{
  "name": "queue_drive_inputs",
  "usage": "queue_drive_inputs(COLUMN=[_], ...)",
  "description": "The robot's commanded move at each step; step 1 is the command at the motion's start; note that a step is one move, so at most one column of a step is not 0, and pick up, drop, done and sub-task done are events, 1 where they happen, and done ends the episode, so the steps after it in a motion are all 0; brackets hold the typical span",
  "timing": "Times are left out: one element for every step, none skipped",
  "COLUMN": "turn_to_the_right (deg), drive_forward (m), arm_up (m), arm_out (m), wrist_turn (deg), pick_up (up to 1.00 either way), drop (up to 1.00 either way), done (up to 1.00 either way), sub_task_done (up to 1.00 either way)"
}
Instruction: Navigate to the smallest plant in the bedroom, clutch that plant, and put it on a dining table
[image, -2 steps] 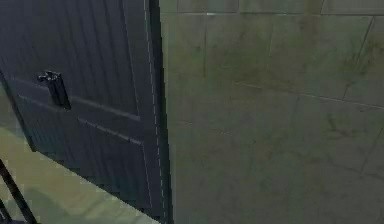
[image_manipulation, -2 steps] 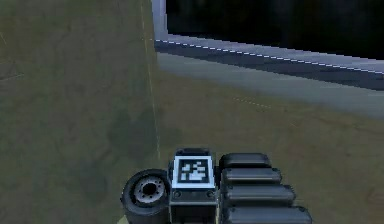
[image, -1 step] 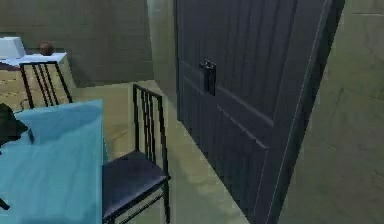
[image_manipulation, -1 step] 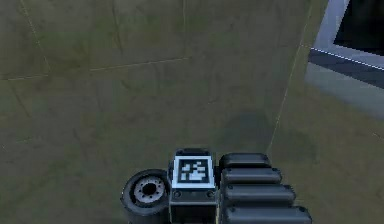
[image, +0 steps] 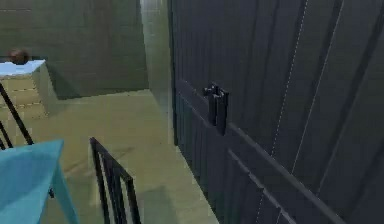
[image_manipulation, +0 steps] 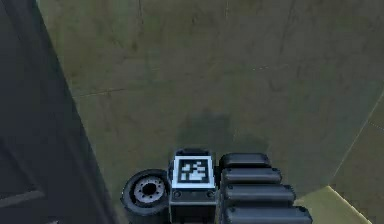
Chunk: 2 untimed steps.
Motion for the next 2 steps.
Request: queue_drive_inputs(turn_to_the_right=[45.0, 45.0], drive_forward=[0.0, 0.0], arm_up=[0.0, 0.0], arm_out=[0.0, 0.0], wrist_turn=[0.0, 0.0], pick_up=[0.0, 0.0], drop=[0.0, 0.0], done=[0.0, 0.0], sub_task_done=[0.0, 0.0])
